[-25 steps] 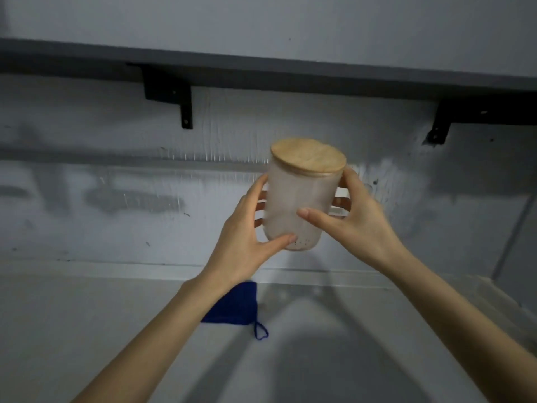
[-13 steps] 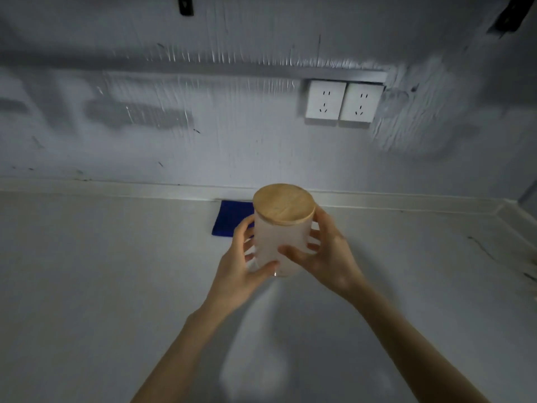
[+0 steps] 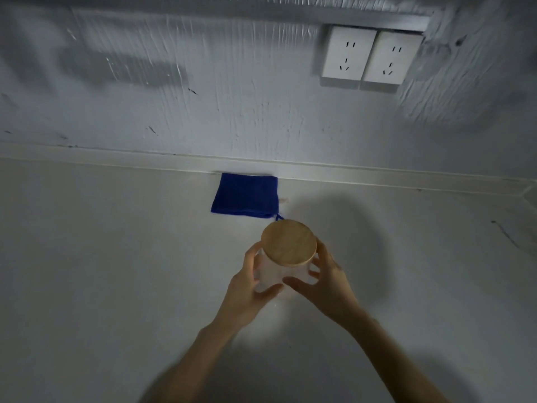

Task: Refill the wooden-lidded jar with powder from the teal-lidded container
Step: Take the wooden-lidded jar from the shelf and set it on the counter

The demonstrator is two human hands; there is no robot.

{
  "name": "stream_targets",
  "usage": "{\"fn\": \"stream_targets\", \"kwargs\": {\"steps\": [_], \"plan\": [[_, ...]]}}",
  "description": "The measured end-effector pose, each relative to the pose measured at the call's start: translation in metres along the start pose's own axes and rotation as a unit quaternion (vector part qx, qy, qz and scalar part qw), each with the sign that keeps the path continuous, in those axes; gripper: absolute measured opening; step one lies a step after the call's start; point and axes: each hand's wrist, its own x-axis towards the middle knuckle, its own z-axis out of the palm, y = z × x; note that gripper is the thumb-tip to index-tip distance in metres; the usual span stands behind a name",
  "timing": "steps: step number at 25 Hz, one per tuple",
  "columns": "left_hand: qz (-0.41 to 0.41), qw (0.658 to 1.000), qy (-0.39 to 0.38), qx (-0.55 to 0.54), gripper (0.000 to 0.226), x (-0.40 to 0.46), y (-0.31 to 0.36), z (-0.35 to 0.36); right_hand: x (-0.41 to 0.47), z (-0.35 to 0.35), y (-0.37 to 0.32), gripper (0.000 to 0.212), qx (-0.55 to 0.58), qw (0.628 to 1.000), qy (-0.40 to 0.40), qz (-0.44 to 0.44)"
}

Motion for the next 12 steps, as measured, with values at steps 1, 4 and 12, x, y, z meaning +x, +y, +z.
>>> {"fn": "stream_targets", "kwargs": {"steps": [1,4,12], "plan": [[-0.003,1.000,-0.006,0.004,0.078,0.001,-0.003,0.001,0.000,0.002,0.002,0.089,-0.008,1.000,-0.007,0.002],[0.013,1.000,0.003,0.023,0.078,0.002,-0.010,0.005,-0.001,0.005,0.004,0.090,-0.025,0.999,-0.020,0.010],[0.060,0.997,0.022,0.053,0.088,0.012,-0.019,0.017,0.000,0.003,0.003,0.091,-0.023,0.999,-0.037,0.014]]}}
